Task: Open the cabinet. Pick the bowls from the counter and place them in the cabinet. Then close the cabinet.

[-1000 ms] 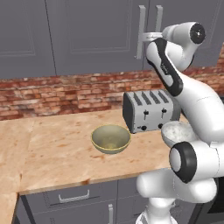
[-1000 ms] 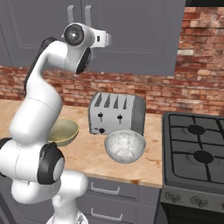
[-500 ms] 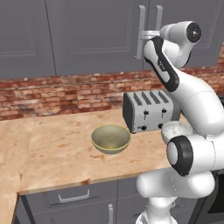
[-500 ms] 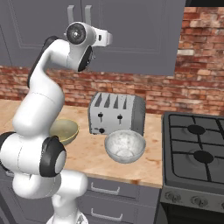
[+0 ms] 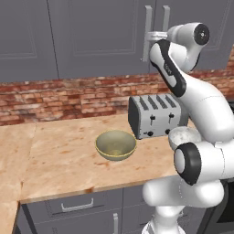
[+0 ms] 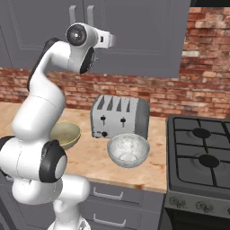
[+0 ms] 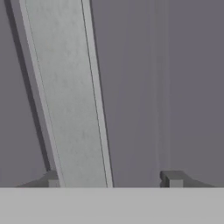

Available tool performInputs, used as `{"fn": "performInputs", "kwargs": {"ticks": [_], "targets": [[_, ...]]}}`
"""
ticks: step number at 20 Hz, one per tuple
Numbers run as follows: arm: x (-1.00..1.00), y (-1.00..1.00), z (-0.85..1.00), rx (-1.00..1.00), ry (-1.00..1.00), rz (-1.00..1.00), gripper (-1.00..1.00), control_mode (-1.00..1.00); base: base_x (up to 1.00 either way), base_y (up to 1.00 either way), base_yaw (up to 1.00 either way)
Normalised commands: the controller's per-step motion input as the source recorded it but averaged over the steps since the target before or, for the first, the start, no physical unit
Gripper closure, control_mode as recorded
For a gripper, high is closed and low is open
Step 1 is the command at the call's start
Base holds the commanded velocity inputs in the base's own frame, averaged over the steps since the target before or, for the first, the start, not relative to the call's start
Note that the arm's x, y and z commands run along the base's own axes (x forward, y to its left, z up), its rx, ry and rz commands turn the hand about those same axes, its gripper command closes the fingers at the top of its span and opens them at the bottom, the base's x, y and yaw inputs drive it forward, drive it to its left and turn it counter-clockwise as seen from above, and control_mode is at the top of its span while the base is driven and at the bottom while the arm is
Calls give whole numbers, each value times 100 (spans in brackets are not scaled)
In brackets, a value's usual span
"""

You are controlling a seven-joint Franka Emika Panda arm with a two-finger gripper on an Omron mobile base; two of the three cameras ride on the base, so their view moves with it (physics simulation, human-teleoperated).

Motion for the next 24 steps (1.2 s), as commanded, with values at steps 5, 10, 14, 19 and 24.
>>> {"fn": "performInputs", "kwargs": {"ticks": [5, 10, 14, 19, 24], "targets": [[1, 0, 0, -2, 4, 0, 100, -100, 0, 0, 0], [0, 0, -6, -2, 5, 0, 100, -100, 0, 0, 0], [-2, 0, -3, 0, 2, 0, 100, -100, 0, 0, 0], [-25, -8, 0, 0, 0, 3, 100, -100, 0, 0, 0], [-56, -26, 0, 0, -5, 3, 100, -100, 0, 0, 0]]}}
